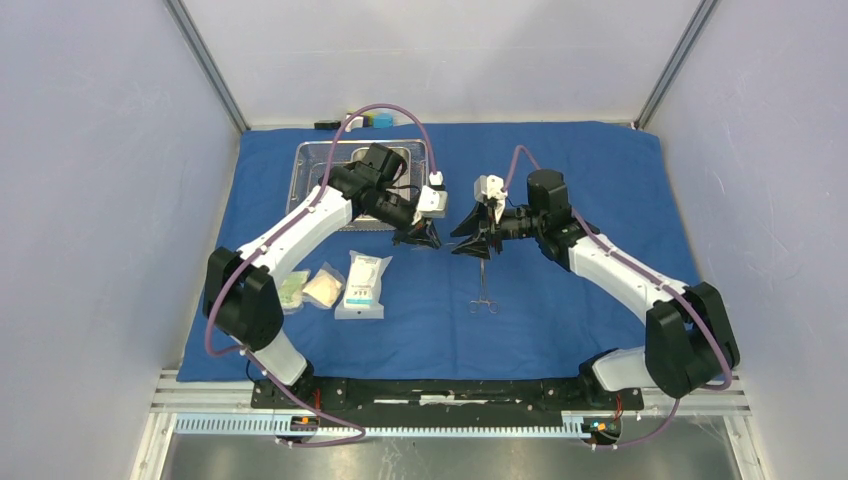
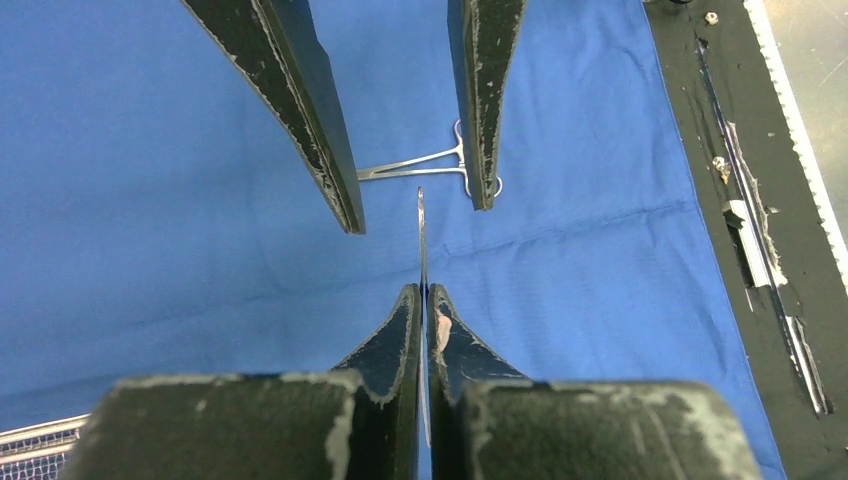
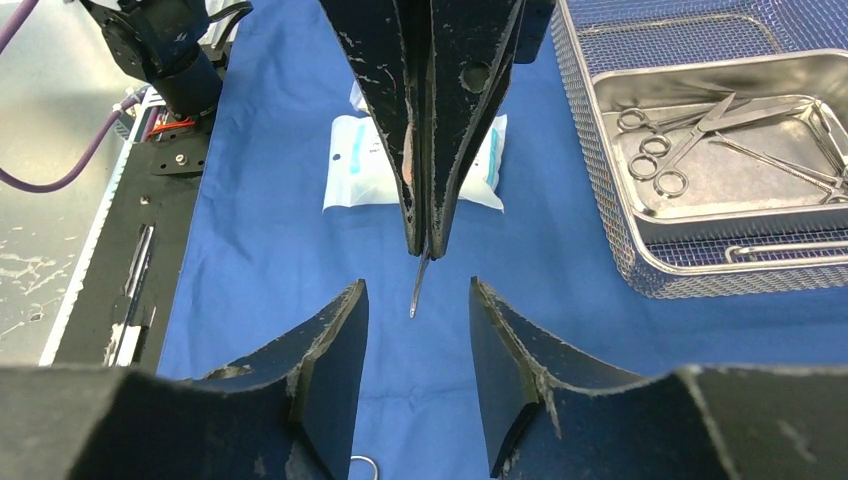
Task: Open and lay out the surgical kit
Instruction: Place the medical item in the surgical kit.
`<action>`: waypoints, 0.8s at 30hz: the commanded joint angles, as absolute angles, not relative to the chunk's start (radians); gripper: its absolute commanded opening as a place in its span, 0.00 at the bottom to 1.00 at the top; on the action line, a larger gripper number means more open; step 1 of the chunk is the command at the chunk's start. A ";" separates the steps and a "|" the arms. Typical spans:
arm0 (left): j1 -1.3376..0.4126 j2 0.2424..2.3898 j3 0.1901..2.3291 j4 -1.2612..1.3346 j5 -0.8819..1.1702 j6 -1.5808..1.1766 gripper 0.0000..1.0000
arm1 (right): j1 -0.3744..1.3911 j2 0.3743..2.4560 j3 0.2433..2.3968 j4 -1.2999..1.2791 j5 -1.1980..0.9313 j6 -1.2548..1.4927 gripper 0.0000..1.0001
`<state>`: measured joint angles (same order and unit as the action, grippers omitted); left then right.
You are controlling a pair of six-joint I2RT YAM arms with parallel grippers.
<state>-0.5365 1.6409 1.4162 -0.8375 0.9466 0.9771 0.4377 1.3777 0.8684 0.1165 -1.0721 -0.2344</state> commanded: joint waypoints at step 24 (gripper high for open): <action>-0.548 1.588 1.381 -0.739 0.986 0.886 0.02 | 0.443 1.412 0.846 0.224 -1.098 -0.155 0.35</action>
<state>-0.5411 1.6276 1.3849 -0.7689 0.9470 0.9230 0.4385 1.4082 0.8528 0.1726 -1.0821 -0.1753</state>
